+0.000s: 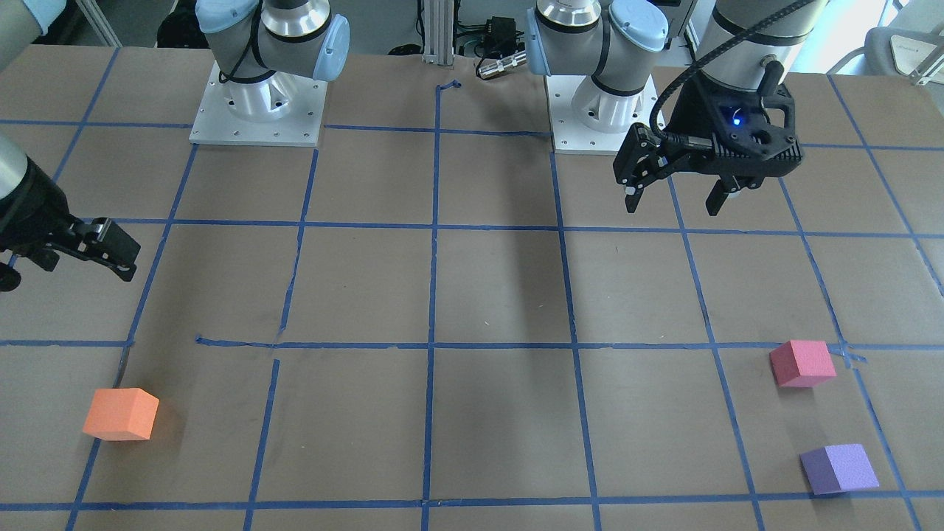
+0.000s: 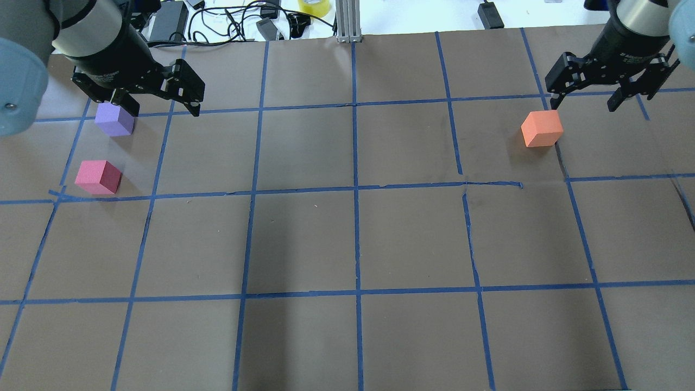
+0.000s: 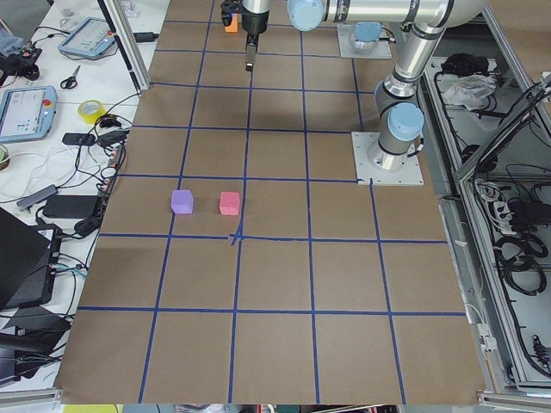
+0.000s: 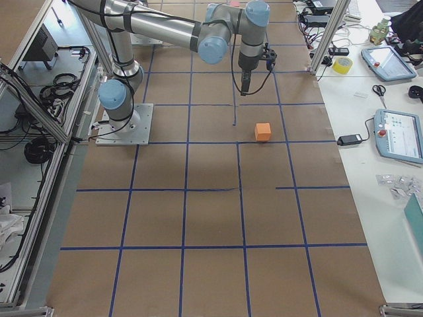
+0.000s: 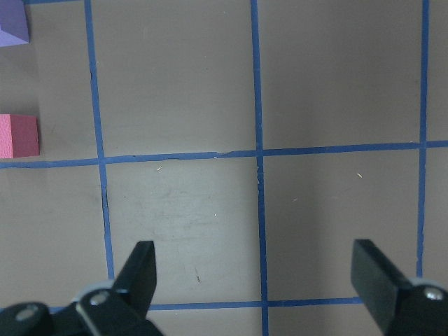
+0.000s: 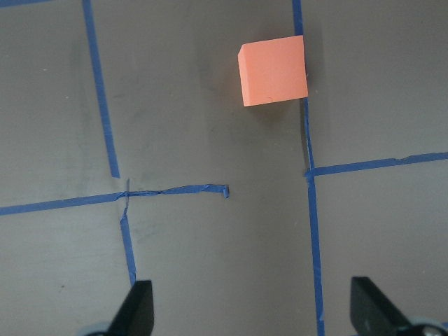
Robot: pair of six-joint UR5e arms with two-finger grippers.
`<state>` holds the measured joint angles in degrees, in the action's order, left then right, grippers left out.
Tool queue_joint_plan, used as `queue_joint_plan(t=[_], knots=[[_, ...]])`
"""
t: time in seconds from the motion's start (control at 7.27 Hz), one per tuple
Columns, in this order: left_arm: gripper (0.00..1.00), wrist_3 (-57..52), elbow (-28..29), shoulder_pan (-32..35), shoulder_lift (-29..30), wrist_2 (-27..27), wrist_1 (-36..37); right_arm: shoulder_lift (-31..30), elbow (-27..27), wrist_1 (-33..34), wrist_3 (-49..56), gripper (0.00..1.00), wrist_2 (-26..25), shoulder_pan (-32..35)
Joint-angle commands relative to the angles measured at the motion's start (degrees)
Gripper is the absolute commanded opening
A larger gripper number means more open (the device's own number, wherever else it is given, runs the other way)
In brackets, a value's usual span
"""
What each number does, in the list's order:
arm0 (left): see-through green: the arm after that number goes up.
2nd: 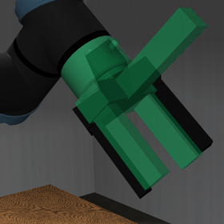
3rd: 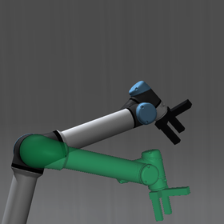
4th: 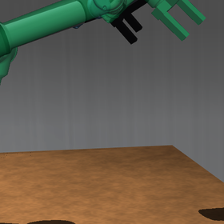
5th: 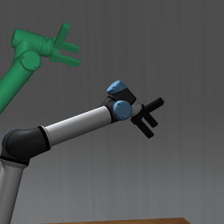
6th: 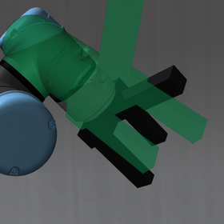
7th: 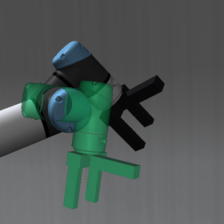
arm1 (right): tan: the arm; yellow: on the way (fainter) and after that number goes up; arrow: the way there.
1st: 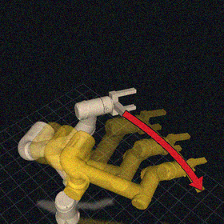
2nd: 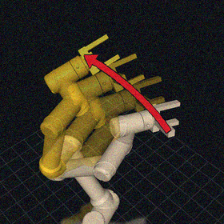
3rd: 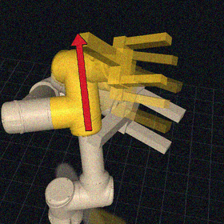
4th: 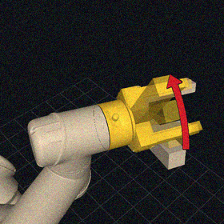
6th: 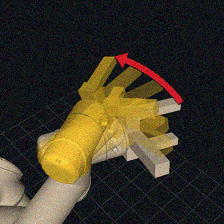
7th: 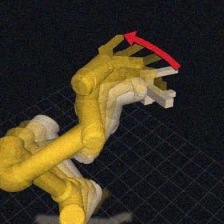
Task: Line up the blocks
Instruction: 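Move the right gripper over the orange cube and lower it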
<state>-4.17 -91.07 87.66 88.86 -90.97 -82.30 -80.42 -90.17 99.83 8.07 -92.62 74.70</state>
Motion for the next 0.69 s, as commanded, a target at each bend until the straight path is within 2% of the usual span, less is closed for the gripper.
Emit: queue_joint_plan(t=[0.0,0.14,0.28,0.41,0.55], knots=[[1.0,0.7,-0.7,0.1,-0.1,0.1,0.0,6.4,-0.2,9.3,0.3,1.0,-2.7,-0.9],[1.0,1.1,-0.8,0.1,0.0,0.1,0.0,10.1,-0.2,13.0,2.9,1.0,-2.5,-1.0],[1.0,1.1,-0.7,0.1,0.0,0.1,0.0,13.3,-0.2,22.9,6.9,1.0,-2.4,-1.1],[1.0,1.1,-0.7,0.1,-0.1,0.1,0.0,16.4,-0.2,27.5,11.8,1.0,-1.9,-1.1],[1.0,1.1,-0.7,0.1,0.0,0.1,0.0,18.2,-0.2,29.2,13.1,1.0,-1.2,-1.1]])
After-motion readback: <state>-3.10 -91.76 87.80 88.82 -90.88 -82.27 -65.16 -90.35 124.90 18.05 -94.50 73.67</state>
